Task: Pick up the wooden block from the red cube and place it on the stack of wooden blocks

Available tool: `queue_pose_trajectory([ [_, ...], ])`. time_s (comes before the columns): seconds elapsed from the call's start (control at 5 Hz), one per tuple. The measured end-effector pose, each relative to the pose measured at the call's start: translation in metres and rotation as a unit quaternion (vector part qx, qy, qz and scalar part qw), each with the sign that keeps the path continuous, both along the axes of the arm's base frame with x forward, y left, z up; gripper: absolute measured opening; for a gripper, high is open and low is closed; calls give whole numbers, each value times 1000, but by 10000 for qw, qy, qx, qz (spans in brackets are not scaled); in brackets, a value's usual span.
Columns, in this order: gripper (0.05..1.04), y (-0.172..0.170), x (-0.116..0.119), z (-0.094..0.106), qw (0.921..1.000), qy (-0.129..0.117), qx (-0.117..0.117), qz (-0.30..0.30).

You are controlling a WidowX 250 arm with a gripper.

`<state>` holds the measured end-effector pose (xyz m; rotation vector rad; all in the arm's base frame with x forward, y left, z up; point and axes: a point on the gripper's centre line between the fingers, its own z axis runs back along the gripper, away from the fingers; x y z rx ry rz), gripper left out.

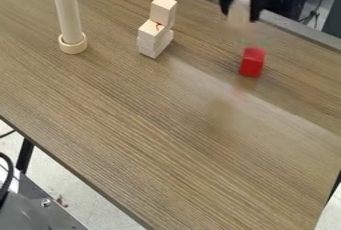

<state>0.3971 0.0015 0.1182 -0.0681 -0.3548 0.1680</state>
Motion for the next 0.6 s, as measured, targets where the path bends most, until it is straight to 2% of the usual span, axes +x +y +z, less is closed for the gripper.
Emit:
queue_pose_trajectory([
  [0.4,562,39,-61,26,10000,53,15,-75],
  [0.6,562,57,-91,29,9998,50,135,-153],
])
